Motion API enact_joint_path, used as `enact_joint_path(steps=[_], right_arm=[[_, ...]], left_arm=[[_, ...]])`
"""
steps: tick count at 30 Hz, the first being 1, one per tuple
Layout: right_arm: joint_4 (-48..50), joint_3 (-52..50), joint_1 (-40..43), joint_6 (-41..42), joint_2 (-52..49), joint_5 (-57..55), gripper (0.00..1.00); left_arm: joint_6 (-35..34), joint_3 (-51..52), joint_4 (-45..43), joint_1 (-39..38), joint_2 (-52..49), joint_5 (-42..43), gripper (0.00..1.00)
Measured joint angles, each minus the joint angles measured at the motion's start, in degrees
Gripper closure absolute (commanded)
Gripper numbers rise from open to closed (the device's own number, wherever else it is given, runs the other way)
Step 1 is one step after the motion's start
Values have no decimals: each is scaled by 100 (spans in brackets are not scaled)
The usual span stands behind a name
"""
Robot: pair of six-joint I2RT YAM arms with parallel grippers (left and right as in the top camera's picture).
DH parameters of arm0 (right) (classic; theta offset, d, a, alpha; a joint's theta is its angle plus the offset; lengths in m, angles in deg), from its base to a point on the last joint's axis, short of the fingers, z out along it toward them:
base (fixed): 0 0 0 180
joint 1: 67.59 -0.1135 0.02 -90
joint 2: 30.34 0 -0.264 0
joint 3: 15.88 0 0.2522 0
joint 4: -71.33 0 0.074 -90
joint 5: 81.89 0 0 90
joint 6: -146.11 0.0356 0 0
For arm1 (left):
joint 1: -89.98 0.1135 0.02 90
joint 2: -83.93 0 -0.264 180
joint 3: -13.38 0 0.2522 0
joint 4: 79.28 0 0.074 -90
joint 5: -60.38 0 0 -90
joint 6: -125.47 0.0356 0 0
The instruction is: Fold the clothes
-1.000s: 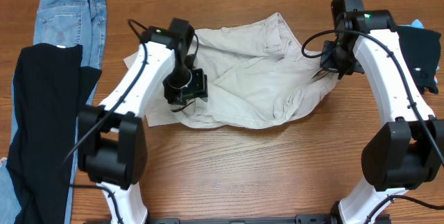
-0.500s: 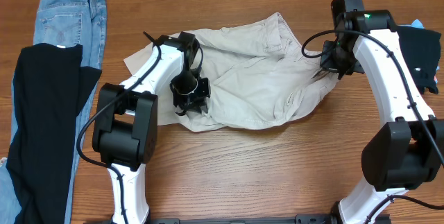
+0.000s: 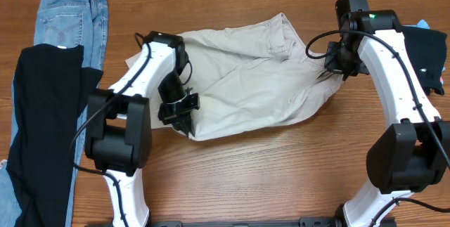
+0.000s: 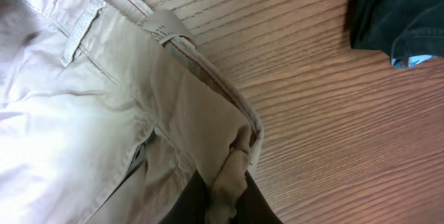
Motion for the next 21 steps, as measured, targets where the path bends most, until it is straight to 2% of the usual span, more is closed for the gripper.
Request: enact_joint_path(steps=[7,13,16,17,19,21], right_arm=[[-42,0,0,-15,0,11,93],[-310,0,0,-98,0,55,87],[-452,0,0,-122,0,96,87],[-496,0,0,-125,0,98,83],[-592,0,0,-105,0,96,68],[-734,0,0,-107,0,79,58]], left_arm=[[352,474,144,-505,122,-44,96],[595,1311,144,-1263,122,-7,95],[629,1484,144,-1364,122,17,85],[649,1491,146,-1360,122,20,81],[634,1488,155,-1314,122,-24,78],[603,1478,155,-1226,140,-125,72]])
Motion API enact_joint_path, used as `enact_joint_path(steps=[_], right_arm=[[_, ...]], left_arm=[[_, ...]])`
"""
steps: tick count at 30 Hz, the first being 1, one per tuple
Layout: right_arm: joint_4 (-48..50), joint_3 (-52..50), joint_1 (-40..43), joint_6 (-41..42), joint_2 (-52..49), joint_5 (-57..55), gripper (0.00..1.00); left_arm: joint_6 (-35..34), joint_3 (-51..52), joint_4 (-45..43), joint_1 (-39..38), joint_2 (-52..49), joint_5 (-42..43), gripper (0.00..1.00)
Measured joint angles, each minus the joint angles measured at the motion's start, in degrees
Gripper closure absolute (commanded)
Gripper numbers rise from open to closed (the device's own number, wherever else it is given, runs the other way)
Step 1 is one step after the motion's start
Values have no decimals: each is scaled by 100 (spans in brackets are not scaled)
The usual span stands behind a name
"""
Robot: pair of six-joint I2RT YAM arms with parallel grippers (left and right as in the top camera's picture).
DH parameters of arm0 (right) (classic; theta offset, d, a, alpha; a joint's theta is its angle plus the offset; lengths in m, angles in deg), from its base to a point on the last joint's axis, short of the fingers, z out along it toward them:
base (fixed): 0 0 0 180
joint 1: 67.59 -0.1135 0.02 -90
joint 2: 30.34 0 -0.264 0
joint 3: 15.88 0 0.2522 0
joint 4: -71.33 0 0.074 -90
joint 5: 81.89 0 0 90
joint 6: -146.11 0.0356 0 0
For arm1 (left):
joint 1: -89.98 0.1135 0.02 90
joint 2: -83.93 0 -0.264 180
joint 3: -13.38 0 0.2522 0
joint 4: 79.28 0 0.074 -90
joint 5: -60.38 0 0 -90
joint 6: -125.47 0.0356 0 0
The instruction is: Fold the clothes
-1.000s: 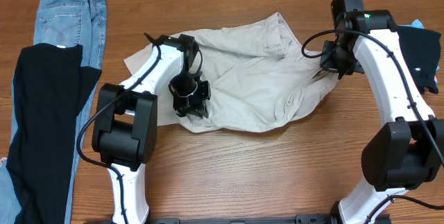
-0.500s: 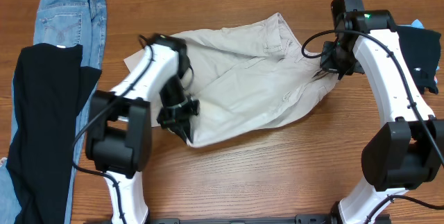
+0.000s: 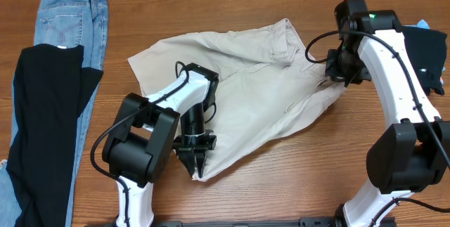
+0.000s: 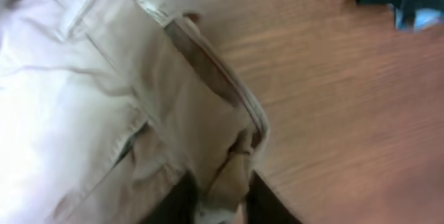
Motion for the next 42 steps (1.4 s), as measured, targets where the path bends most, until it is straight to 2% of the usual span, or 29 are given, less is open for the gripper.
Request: enact_joint_path(steps=[4,6,10,13,19,23,28,33,35,37,40,42], right_arm=[[-302,0,0,-37,0,-48,57],[-363,0,2,-37,0,-52,57],[-260,0,0,-35,0,-74,53],[151,2,0,-55,0,-7,49],[1945,-2,-61,-1075,0,1084,38],[2949,-20,-229,-1698,-15,1523,38],[3447,-20,-409,-2122,-385,1882,39],[3580,-22,-444,-2350,-1182,2297,39],[3591,-52,-444,-2428,-1449,2505,45],[3595,-85,-444,-2529,-1552,2717,66],[3753,-90,-444,-2618,-1563,2964,91],[3849,-79,-444,-2597,-1563,3062,96]], left_arm=[[-63,-188,11,216,173,-133,61],[-55,-433,13,352,376,-190,30],[-199,-955,-2,555,774,-321,27],[-426,-1316,-170,704,984,-566,17],[-1097,-1556,-1716,1241,1082,-1071,14],[-1565,-1552,-2544,1727,1073,-1259,15],[-1836,-1541,-3248,2155,999,-1364,17],[-1875,-1539,-3432,2164,852,-1381,18],[-1875,-1532,-3373,2151,798,-1381,18],[-1875,-1521,-3333,2151,758,-1381,18],[-1875,-1504,-3322,2151,728,-1381,18],[-1875,-1504,-3318,2151,728,-1381,19]])
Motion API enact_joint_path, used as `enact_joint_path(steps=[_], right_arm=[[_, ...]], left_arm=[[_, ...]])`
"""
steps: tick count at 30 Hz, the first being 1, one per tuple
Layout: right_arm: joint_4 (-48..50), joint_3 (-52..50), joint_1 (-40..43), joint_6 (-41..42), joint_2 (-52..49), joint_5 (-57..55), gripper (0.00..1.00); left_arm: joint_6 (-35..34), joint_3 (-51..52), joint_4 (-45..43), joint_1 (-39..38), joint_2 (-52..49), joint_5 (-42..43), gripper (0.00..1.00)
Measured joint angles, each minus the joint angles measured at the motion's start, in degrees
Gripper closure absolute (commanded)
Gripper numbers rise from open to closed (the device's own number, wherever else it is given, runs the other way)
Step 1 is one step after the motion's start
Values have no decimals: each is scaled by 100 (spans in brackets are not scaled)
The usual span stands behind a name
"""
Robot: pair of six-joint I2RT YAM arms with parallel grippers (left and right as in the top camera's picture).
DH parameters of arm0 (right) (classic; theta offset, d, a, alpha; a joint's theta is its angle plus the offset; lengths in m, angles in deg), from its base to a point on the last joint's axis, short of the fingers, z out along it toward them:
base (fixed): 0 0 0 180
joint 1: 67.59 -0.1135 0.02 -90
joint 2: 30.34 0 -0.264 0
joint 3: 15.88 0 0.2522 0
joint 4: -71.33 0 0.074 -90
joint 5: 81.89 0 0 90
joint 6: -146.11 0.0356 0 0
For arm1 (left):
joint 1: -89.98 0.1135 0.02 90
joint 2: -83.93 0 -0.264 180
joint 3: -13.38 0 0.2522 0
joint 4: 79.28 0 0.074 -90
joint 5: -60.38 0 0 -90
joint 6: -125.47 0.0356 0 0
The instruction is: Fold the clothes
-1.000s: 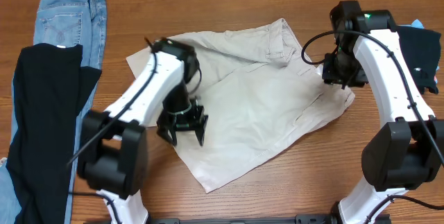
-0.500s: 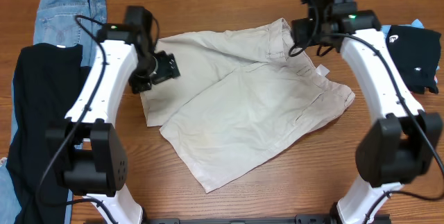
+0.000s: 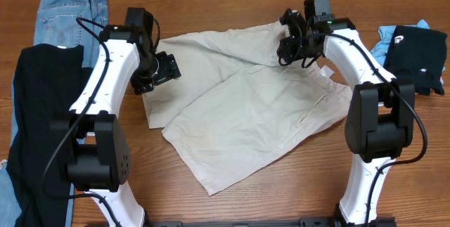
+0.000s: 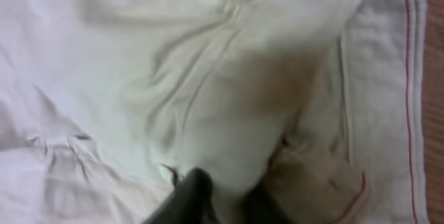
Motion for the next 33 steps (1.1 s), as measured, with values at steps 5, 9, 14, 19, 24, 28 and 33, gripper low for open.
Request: enact_joint_path(steps=[5,9,14,19,24,28,33], right_arm=[[468,232,-2,262,-2,-20,96],[1700,688,-4,1051,-2,-647,71],[2546,846,0,1731,9,-1432,17],[1864,855,11,1943,22,-2120,0],[317,857,179,2013,306,-2675,0],[-396,855,492,2039,874,-2820,0],[-1084,870,942,2050,1672,-2922,0]], left_arm=[[0,2,-11,0,0,0,19],[0,2,-24,0,0,-2,19],[0,2,-15,-2,0,0,19],[2,2,50,-11,0,0,18],[26,2,153,-11,0,-11,18],[28,15,251,-11,-2,-122,18],[26,278,197,-11,-2,-358,20]])
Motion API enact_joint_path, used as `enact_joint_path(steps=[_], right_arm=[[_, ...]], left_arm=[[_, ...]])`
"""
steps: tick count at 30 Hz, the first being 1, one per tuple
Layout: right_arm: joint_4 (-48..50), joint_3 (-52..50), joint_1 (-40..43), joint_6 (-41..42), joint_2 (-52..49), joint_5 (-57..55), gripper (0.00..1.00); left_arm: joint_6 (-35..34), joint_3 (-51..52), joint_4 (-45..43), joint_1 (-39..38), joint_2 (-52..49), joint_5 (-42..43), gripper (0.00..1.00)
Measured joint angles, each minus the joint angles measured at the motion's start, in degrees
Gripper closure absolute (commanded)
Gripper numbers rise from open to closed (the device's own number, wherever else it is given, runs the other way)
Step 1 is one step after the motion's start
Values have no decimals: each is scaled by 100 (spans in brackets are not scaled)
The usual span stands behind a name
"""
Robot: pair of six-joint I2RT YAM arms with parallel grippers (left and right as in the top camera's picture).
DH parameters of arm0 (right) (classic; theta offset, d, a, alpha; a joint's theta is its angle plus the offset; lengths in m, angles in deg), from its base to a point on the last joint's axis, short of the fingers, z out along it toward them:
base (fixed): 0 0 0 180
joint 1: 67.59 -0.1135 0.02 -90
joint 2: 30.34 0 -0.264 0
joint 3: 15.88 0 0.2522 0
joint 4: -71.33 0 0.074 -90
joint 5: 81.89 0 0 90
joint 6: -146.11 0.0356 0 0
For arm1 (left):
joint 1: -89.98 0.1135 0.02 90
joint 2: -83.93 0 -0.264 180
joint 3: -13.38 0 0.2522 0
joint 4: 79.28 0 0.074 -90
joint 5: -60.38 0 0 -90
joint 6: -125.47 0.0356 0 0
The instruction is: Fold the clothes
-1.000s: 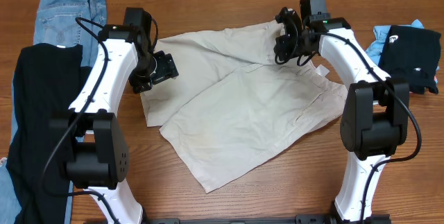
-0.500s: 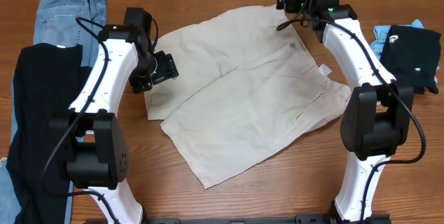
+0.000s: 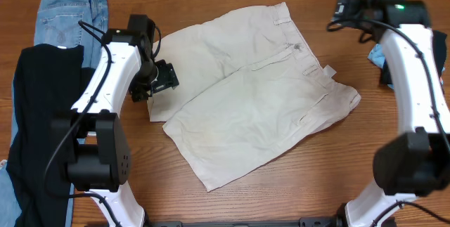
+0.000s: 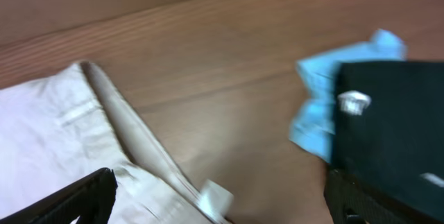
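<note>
Beige shorts [image 3: 246, 97] lie spread flat in the middle of the table, waistband toward the right and legs toward the left. In the overhead view my left gripper [image 3: 163, 79] is at the left hem of the back leg; its jaws are too small to read. My right gripper [image 3: 346, 8] is raised at the back right, clear of the shorts. In the right wrist view the gripper [image 4: 222, 207] stands open, black fingertips [image 4: 90, 195] wide apart. The waistband [image 4: 118, 123] passes between them and nothing is held.
Blue jeans [image 3: 70, 13] lie at the far left with a black garment [image 3: 42, 121] on top. A dark garment [image 4: 392, 123] on a light blue cloth [image 4: 316, 109] sits at the right edge, partly hidden by my right arm in the overhead view.
My right gripper was down on the shorts near the waistband at the back middle. It is now open, raised at the back right. The shorts lie flatter. My left gripper has shifted slightly.
The shorts were bunched, my right gripper shut on the waistband at the right and my left at the front-left hem. Then the left was at the front corner. Later the shorts lay spread with both grippers at the back. Now the right has let go.
</note>
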Motion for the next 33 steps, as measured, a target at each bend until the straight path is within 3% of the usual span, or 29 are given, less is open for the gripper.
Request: enact_joint_path(steps=[12,14,16,17,21,33], right_arm=[[-997,24,321,-2,157,-68,0],[-1049,24,326,0,157,-66,0],[-1102,24,328,-2,157,-68,0],[-1130,24,328,2,157,-66,0],[-1283,24,328,2,157,-68,0],[-1344,24,328,0,487,-63,0]], left_arm=[[-70,1237,-1231,142,-9,-343,22],[-90,1379,-1462,208,-24,-348,34],[-138,1449,-1598,269,-48,-348,71],[-144,1456,-1639,282,-63,-350,80],[-136,1456,-1882,291,-195,-337,96],[-11,977,-1982,470,-505,-79,96]])
